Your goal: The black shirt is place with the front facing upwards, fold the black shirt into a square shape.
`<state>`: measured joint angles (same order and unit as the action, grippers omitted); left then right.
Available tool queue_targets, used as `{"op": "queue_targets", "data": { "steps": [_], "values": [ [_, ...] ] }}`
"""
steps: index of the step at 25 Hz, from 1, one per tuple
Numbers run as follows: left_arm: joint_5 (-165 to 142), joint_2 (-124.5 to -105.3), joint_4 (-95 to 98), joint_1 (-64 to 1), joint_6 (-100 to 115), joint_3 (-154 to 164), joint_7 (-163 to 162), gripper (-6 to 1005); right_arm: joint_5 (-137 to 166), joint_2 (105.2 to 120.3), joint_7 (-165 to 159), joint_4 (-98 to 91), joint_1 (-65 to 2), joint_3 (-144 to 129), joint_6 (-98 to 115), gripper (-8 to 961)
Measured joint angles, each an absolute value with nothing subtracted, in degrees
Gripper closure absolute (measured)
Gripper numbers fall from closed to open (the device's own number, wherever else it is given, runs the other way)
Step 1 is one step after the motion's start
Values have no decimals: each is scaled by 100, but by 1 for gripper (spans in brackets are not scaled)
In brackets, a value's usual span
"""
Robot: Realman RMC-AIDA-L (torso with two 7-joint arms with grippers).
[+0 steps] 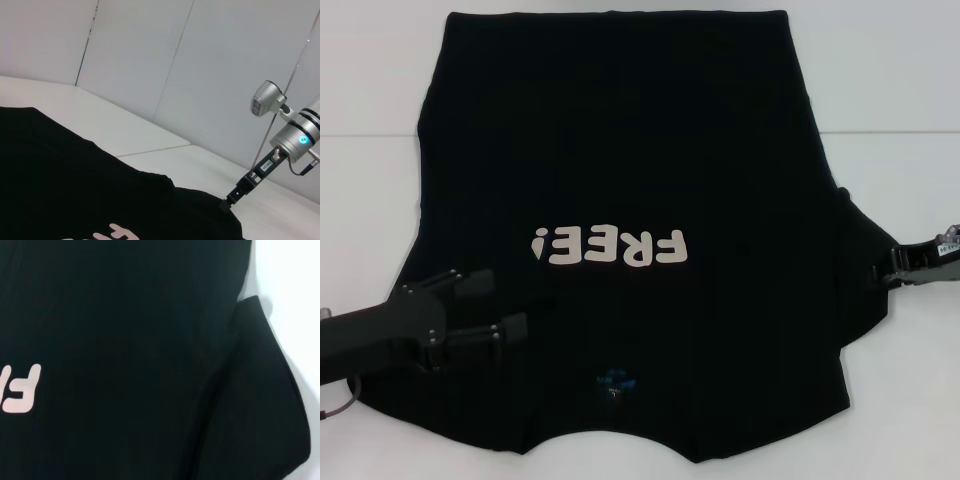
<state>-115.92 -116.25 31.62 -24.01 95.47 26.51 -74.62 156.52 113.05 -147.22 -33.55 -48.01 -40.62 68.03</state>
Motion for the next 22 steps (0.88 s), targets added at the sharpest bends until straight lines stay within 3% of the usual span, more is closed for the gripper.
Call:
{"op": "queue_targets", "data": {
  "steps": [3,17,22],
  "values": [
    [-11592,-11620,3155,-2404,9545,2654,-7462,51,15653,11305,-14722,-3372,-4810,-4061,6802,705],
    [-11593,-11610,3137,-2424,9509,2639,-7474,53,15519,11242,-14658,-3469,-4645,-3879,6679,923],
    [-11592,-11605,3132,-2412,9502,2632,-7503,54,15055,11206,-14521,-3805,-4355,-3840,6758,923]
  ]
}}
